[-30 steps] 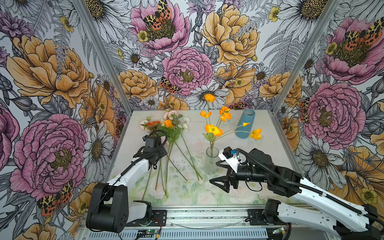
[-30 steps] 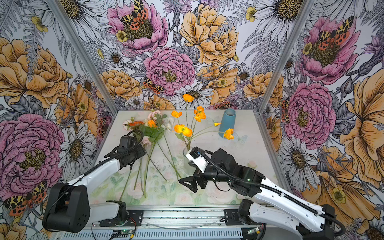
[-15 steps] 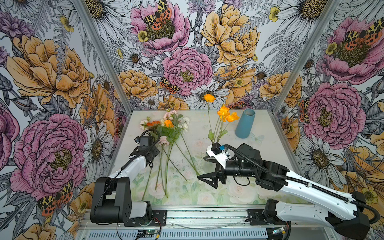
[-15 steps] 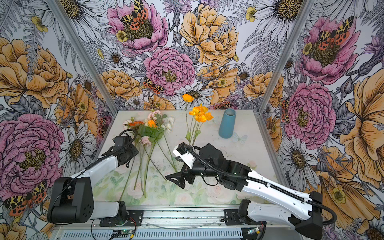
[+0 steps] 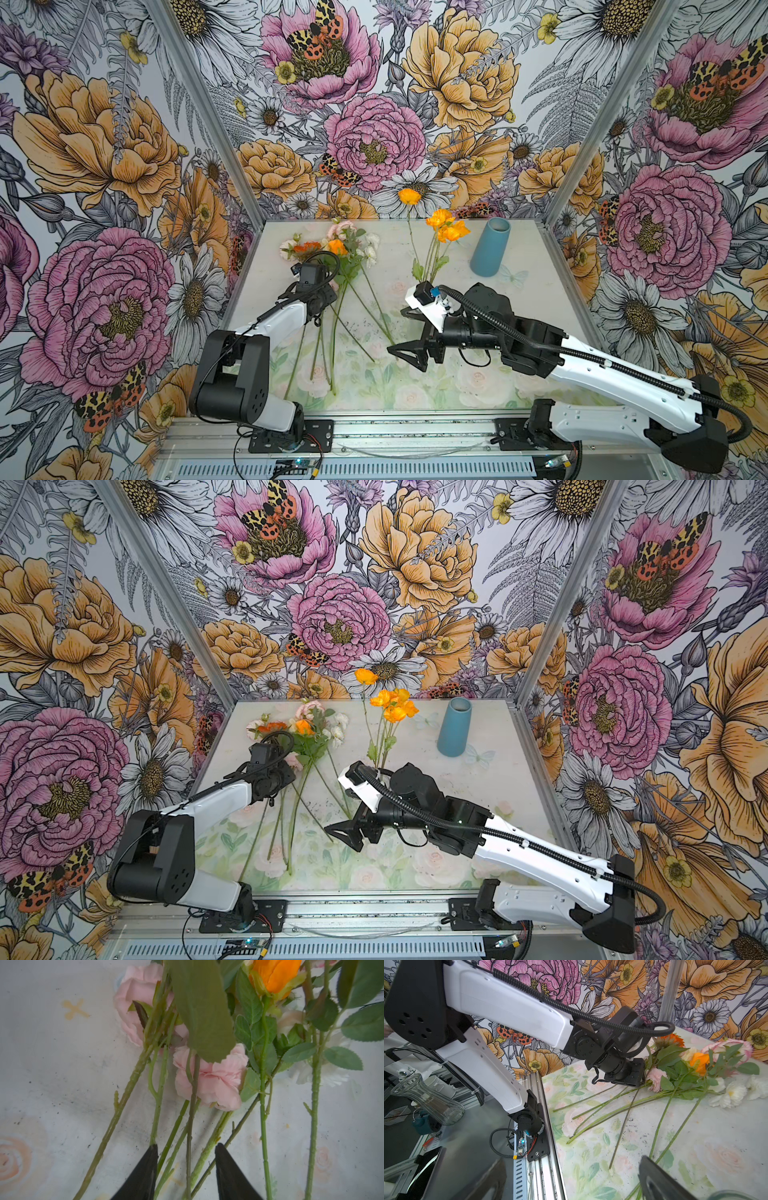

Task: Arrange the flowers into the vase
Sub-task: 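Grasp the orange gerbera stem in the bunch with the left gripper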

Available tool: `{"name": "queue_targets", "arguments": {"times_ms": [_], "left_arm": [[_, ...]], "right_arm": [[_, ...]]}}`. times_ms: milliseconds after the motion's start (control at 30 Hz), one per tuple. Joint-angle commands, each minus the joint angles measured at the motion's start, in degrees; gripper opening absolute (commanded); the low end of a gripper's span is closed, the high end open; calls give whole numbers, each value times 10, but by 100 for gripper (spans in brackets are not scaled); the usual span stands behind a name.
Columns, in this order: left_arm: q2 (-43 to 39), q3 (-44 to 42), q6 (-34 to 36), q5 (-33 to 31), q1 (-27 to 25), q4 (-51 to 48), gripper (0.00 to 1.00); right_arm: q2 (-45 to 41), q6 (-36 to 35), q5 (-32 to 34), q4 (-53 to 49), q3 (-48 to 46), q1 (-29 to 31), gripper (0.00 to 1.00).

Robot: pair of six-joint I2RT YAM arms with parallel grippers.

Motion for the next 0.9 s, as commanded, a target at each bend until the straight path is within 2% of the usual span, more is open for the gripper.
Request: {"name": "queue_targets", "arguments": {"times_ms": [0,267,600,800,867], "left_arm": [[27,33,11,10,9,27,42],[71,58,16,8,11,29,33],[85,56,19,12,18,43,31],[91,57,23,35,26,55,11],[79,54,25,41,25,55,7]], "right_arm": [[8,-2,6,13,23,5,100],[22,-6,10,17,25,5,99],[28,-7,11,17,26,5,99],[33,-8,15,17,27,5,99],[34,-10,16,17,29,4,99]]}}
